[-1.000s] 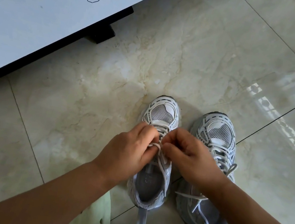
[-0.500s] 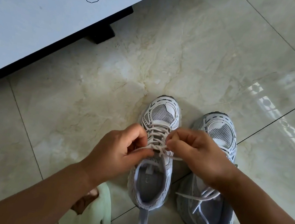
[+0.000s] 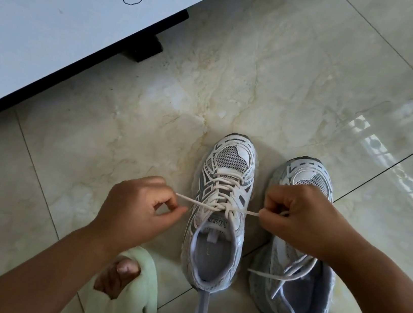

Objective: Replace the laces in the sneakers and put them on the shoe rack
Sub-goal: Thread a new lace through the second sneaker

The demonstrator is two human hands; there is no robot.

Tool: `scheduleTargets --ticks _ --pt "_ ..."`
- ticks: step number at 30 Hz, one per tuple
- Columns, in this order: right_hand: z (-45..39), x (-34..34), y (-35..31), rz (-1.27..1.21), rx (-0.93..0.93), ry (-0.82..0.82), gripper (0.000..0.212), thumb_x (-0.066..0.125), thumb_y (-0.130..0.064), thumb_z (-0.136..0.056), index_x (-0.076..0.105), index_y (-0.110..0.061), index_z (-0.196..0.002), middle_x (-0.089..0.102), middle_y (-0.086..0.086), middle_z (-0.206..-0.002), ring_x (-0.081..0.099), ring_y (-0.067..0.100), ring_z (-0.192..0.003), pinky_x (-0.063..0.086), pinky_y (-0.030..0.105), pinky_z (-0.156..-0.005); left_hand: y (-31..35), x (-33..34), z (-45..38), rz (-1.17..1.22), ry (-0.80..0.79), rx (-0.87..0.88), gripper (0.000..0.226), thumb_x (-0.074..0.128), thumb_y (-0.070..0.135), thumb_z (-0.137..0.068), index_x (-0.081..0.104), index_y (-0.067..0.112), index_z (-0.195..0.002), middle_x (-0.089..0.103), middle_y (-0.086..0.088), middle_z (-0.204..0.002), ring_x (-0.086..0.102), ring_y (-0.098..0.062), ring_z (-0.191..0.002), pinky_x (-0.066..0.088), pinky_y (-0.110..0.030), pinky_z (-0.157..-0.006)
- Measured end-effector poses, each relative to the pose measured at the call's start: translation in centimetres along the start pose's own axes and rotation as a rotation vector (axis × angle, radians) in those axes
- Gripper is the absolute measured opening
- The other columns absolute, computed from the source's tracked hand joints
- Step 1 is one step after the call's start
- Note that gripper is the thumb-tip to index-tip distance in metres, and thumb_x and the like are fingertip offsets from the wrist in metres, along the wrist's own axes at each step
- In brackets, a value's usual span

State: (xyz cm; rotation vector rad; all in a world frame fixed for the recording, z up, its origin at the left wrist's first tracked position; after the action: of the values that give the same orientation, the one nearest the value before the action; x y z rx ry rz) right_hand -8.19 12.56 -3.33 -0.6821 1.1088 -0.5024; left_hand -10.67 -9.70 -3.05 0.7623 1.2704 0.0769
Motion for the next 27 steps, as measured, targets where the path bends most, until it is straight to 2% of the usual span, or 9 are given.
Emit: scheduleTargets --ticks 3,5,7,9,13,18,22,25,27 --pt "0.2 0.2 0.2 -0.066 0.03 -0.054 0.037 0.064 -0.01 -0.073 0.041 -0.023 -0.048 0.036 -0.009 -0.042 0.035 0.007 -0.041 0.032 0.021 -0.045 0.9 0.0 -1.0 -0.026 0.158 -0.109 0.031 0.059 0.046 -0.073 0.062 0.021 -0.054 0.047 0.012 -0.056 0.047 -0.008 -0.046 0.038 -0.022 -0.045" --pt "0.4 0.2 0.1 -0.137 0.052 -0.07 0.037 0.065 -0.01 -0.076 0.044 -0.023 -0.049 0.039 -0.009 -0.042 0.037 0.006 -0.041 0.031 0.016 -0.044 1.2 0.6 -1.7 0.215 0.164 -0.217 0.028 0.063 0.044 -0.073 0.07 0.019 -0.062 0.06 0.006 -0.061 0.056 -0.009 -0.054 0.043 -0.022 -0.053" --pt "0.6 0.1 -0.2 -0.213 0.067 -0.078 0.032 0.064 -0.01 -0.078 0.05 -0.022 -0.052 0.043 -0.01 -0.043 0.039 0.005 -0.041 0.032 0.014 -0.043 1.8 1.9 -2.1 0.559 0.069 -0.329 0.01 0.069 0.028 -0.078 0.075 0.021 -0.075 0.07 0.002 -0.071 0.065 -0.007 -0.068 0.046 -0.013 -0.063" --pt "0.7 -0.2 -0.5 -0.258 0.074 -0.066 0.027 0.063 -0.009 -0.079 0.053 -0.018 -0.056 0.043 -0.01 -0.044 0.038 0.005 -0.041 0.032 0.013 -0.043 2.9 2.9 -2.3 0.758 -0.073 -0.378 0.012 0.066 0.013 -0.082 0.075 0.021 -0.08 0.073 0.003 -0.077 0.068 -0.006 -0.077 0.048 -0.012 -0.069" --pt "0.4 -0.7 -0.9 -0.228 0.045 0.021 0.023 0.063 -0.011 -0.081 0.054 -0.019 -0.062 0.043 -0.009 -0.047 0.037 0.005 -0.044 0.032 0.015 -0.045 4.1 3.4 -2.3 0.888 -0.293 -0.434 0.021 0.052 0.003 -0.088 0.07 0.006 -0.078 0.057 0.014 -0.044 0.052 0.007 -0.045 0.034 -0.002 -0.049" --pt "-0.1 -0.9 -1.8 -0.142 -0.049 0.147 0.014 0.06 -0.027 -0.085 0.06 -0.017 -0.076 0.053 -0.013 -0.057 0.05 0.005 -0.056 0.037 0.014 -0.051 4.0 4.0 -2.4 0.849 -0.399 -0.402 0.029 0.067 0.034 -0.077 0.064 0.005 -0.077 0.06 0.002 -0.067 0.053 -0.002 -0.06 0.039 -0.012 -0.059" --pt "-0.4 -0.8 -2.4 -0.099 -0.134 0.175 0.015 0.056 -0.028 -0.083 0.063 -0.015 -0.082 0.055 -0.017 -0.069 0.054 0.004 -0.065 0.04 0.014 -0.056 4.4 3.5 -2.4 0.861 -0.342 -0.4 0.009 0.055 0.011 -0.091 0.064 0.009 -0.092 0.06 0.0 -0.067 0.052 0.004 -0.052 0.038 -0.006 -0.054" --pt "-0.6 -0.7 -3.0 -0.095 -0.179 0.181 0.024 0.053 -0.037 -0.085 0.063 -0.015 -0.082 0.056 -0.014 -0.07 0.053 0.005 -0.065 0.041 0.018 -0.057 4.5 3.9 -2.6 0.705 -0.345 -0.298 0.013 0.056 0.019 -0.093 0.065 0.024 -0.101 0.069 0.005 -0.081 0.064 -0.004 -0.075 0.05 -0.022 -0.073" --pt "-0.7 -0.5 -3.6 -0.115 -0.215 0.17 0.028 0.052 -0.037 -0.084 0.065 -0.013 -0.083 0.061 -0.009 -0.072 0.057 0.005 -0.067 0.044 0.019 -0.059 4.9 4.0 -2.7 0.565 -0.36 -0.218 0.014 0.057 0.033 -0.089 0.066 0.028 -0.098 0.068 0.009 -0.08 0.064 -0.005 -0.077 0.051 -0.028 -0.071"
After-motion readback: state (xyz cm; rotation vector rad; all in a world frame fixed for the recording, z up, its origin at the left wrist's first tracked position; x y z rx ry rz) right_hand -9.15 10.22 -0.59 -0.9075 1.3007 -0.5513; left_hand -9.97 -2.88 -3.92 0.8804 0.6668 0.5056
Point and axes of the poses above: each hand's wrist, its own z-axis away from the middle knuckle, its own x-axis out of the palm, y = z × x, the point moved 6 cm from there along -z, towards the middle knuckle
